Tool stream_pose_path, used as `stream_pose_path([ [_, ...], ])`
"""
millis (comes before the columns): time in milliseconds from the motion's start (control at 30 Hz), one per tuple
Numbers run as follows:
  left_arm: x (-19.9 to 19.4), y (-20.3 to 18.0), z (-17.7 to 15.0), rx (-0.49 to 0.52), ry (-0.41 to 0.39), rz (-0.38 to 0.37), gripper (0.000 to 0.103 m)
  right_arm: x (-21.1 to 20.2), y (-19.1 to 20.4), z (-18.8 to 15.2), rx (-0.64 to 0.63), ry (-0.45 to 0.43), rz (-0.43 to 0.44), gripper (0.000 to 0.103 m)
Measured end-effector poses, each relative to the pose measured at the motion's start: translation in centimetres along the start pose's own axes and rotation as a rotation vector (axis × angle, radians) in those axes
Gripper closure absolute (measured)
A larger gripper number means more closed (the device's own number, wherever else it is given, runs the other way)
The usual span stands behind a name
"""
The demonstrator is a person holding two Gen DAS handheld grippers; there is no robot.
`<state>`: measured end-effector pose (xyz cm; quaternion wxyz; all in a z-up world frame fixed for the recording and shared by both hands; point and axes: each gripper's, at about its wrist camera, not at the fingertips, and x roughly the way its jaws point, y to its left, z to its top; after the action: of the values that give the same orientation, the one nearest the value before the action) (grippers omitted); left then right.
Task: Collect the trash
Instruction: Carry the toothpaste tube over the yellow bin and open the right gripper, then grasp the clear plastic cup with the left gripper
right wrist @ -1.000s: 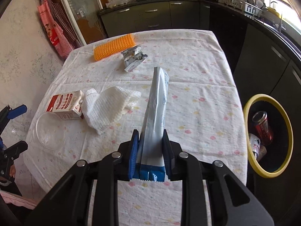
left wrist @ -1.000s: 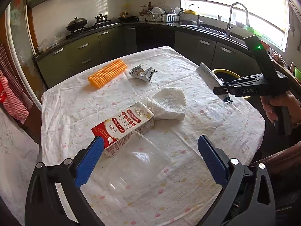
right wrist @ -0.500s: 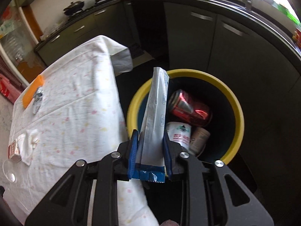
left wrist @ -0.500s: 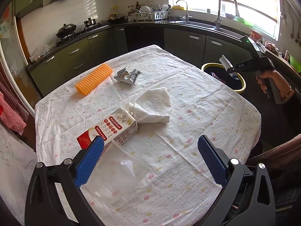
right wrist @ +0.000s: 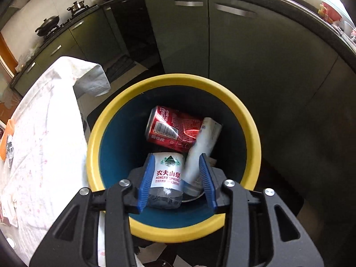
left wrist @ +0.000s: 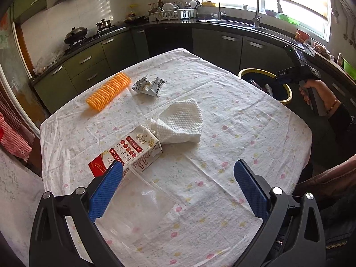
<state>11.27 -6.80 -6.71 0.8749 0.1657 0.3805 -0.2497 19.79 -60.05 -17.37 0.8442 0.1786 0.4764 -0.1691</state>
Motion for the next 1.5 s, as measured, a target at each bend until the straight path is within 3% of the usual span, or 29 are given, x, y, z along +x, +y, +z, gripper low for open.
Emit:
stream_pose_path([
  [133,-0.2,0.3,-0.2,0.03,0.001,0.015,0.005,-2.4,1.9,-1.9,-0.057,-0.036,0.074,0.051],
  [400,-1.9,1.3,-0.9,0.242,0.014,0.078,0.005,-4.8,6.8,-4.3,-0.162,-0.048,0.211,0.051],
  [500,-1.7,2.1,-1.1,0.298,0.036,0.016,0.005,-5.3,8.1,-4.6,-0.188,-0.047,0.237,0.05],
  [667,-0.8,3.6,-1.7,0.337,0.088,-0.171,0.005,-5.4,9.2,-4.8,-0.204,-0.037,0.245,0.05],
  [933,2.1,4.5,-2.3,0.376,0.162,-0.269,0.005,-4.7,8.9,-5.3,-0.194,-0.015,0.254,0.049],
  [1133,3.7,4.5,-2.2,0.377,0.195,-0.275,0.006,-4.3,9.0,-5.4,-0.191,-0.007,0.257,0.048],
  [1400,5.3,4.0,-2.9,0.406,0.248,-0.263,0.021,-3.7,9.1,-5.8,-0.193,0.011,0.263,0.048],
  [1500,5.7,4.1,-3.2,0.394,0.261,-0.259,0.034,-3.6,9.1,-5.9,-0.195,0.012,0.262,0.048],
])
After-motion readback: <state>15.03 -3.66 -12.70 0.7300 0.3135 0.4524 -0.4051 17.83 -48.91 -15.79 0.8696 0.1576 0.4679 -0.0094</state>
